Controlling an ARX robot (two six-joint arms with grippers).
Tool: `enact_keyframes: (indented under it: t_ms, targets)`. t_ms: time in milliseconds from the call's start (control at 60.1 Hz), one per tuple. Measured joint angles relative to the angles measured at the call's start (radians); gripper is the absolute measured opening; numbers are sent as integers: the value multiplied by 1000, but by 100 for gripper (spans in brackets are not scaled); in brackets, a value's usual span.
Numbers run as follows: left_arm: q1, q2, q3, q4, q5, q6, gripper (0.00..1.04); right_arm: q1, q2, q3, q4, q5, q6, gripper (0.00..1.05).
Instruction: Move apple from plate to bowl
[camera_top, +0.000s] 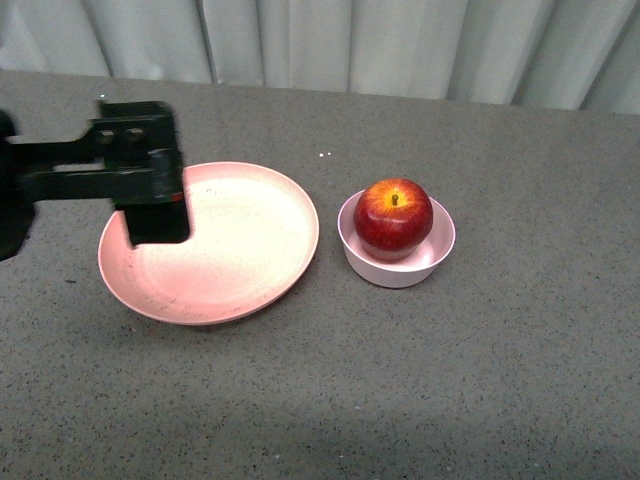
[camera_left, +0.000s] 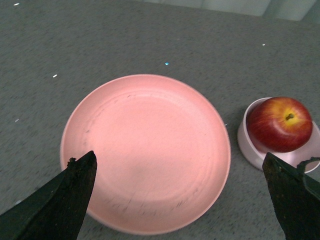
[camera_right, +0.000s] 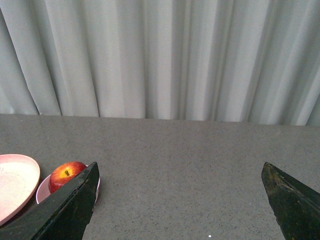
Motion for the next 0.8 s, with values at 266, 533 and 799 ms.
enact_keyframes:
  t_ms: [266, 533, 799]
  targets:
    - [54, -49, -212, 416, -54, 145, 81, 0, 0, 0, 0, -1, 0, 95]
    - [182, -378, -310, 348, 68, 216, 29, 0, 0, 0, -1, 1, 0, 95]
    - [280, -664, -360, 116, 159, 226, 4, 0, 0, 0, -1, 0, 0, 95]
